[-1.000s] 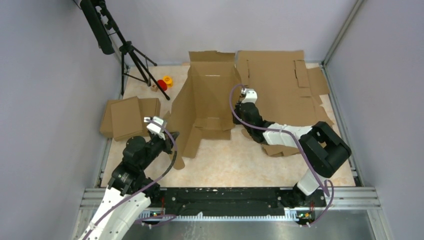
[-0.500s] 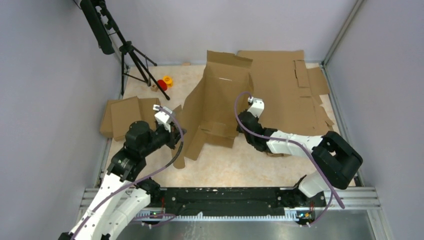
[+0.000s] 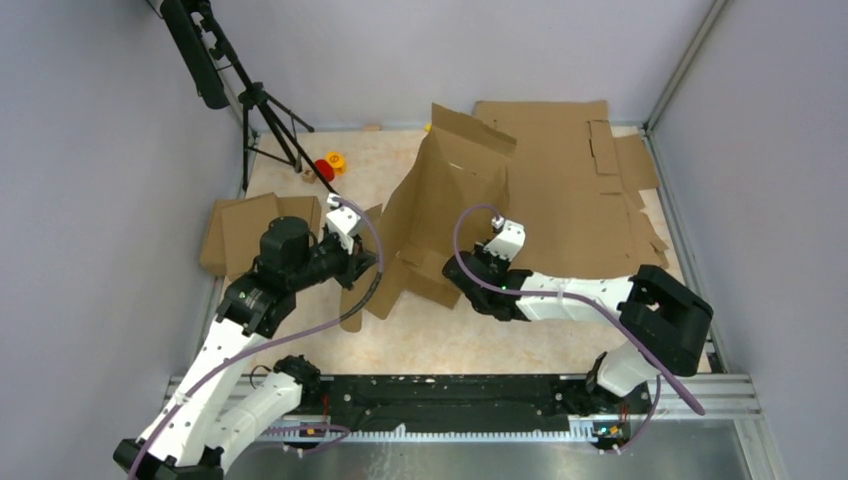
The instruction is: Fold the paper box
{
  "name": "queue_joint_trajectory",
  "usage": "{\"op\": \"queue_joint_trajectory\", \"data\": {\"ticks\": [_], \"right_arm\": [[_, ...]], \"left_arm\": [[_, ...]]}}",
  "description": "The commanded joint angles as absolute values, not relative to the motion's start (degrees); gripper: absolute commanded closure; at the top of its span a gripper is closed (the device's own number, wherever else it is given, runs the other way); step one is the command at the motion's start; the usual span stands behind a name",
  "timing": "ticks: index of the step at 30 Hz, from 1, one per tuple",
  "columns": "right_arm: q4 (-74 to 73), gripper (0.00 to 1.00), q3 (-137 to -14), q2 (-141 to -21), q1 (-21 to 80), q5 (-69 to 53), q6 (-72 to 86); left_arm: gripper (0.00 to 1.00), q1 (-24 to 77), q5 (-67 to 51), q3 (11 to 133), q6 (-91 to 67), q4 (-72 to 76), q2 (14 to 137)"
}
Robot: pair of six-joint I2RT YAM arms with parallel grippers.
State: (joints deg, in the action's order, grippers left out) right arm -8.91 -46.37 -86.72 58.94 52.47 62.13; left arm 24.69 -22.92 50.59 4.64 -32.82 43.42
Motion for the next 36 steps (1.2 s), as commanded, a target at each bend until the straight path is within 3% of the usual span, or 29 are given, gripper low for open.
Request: {"op": "queue_joint_trajectory", "data": {"ticks": [1,8,14,18,23,26,32,36], "right_arm": [[-11.74,1.0,-48.16,-89.43,61.64,55.21,68.02],[-13.3,1.0,-48.17,-89.22,61.89,58.46,63.51],[3.17,1.0,-42.83,-82.31,61.78,52.99,40.66],[9.22,1.0,-37.93,-78.04,59.36,50.06,37.4],[10.94,1.0,-35.59,-75.89,57.47,48.49,31.88],[12.49,0.82,-34.55,-74.4,57.34,44.44,28.95],[15.6,0.66,-31.87,-69.88,55.64,36.59,27.86],[18.0,0.46,-28.7,-64.9,52.32,27.75,27.28]], "left_arm": [[0.97,24.85,-27.73,48.86,4.61,-40.54,43.24],[0.97,24.87,-24.85,44.76,2.43,-36.44,38.52],[0.98,24.87,-25.4,36.38,-6.54,-20.11,32.74],[1.0,24.91,-26.43,26.96,-15.24,-4.52,29.78],[0.97,24.9,-22.31,24.3,-14.34,-4.05,27.37],[0.97,24.96,-21.41,26.49,-11.79,-8.87,28.29],[0.97,24.92,-21.41,28.71,-8.14,-14.57,29.47],[0.97,24.95,-21.48,28.91,-7.54,-15.16,29.19]]}}
